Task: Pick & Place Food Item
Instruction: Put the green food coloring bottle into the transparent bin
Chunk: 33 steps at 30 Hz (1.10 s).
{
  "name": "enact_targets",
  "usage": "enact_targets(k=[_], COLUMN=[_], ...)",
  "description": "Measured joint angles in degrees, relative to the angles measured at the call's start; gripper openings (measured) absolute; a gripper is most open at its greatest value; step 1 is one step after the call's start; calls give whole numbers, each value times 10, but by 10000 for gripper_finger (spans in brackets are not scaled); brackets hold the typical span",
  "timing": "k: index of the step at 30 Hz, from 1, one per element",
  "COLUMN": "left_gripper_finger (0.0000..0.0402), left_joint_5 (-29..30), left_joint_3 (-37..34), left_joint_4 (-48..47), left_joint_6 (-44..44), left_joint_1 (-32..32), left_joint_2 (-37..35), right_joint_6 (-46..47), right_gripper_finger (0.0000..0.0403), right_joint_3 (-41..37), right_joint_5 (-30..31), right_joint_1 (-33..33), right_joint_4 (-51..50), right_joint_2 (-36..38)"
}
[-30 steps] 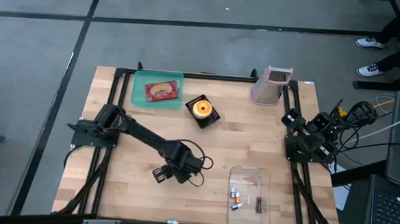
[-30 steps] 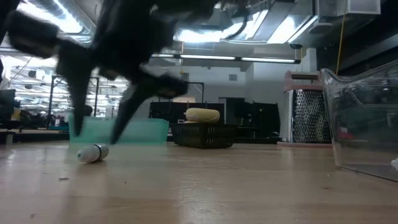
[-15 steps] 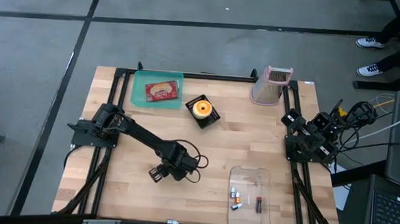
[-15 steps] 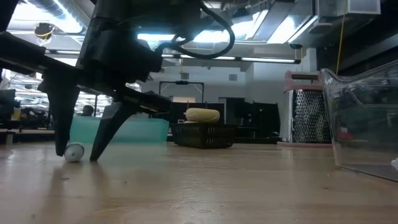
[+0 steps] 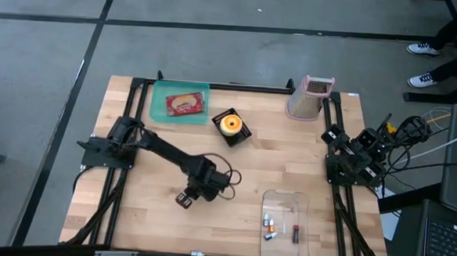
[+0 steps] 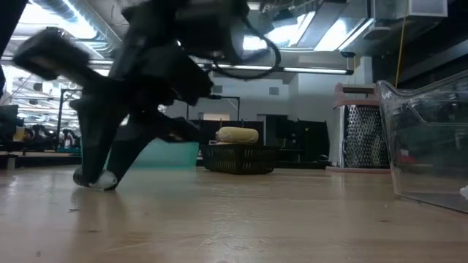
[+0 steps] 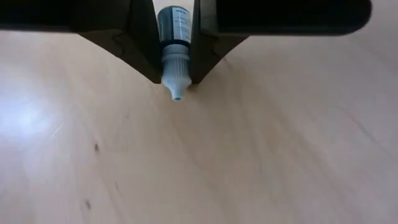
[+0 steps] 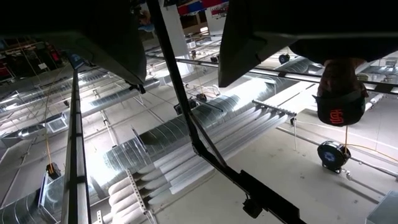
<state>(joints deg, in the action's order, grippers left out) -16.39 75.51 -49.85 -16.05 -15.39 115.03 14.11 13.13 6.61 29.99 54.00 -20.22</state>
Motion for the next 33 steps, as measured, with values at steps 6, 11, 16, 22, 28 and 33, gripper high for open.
enact_targets(k=[6, 11, 16, 22, 28, 33], left_gripper_finger=[56, 54, 54, 54, 54, 54], left_joint_5=[-69, -109, -153, -137, -135, -156], left_joint_3=[16, 36, 40, 41, 50, 125], left_joint_4=[52, 186, 449, 663, 732, 749], left_joint_6=[68, 146, 273, 388, 439, 443], left_joint_1=[69, 131, 172, 172, 129, 101], left_joint_2=[-38, -83, -113, -96, -31, 49], right_joint_6=[-6, -11, -11, -13, -24, -25], right_gripper_finger=[199, 199, 199, 199, 199, 199], right_joint_3=[0, 0, 0, 0, 0, 0], right_joint_5=[0, 0, 0, 0, 4, 5], right_joint_1=[0, 0, 0, 0, 0, 0], right_joint_4=[0, 0, 0, 0, 0, 0], right_joint_2=[0, 0, 0, 0, 0, 0])
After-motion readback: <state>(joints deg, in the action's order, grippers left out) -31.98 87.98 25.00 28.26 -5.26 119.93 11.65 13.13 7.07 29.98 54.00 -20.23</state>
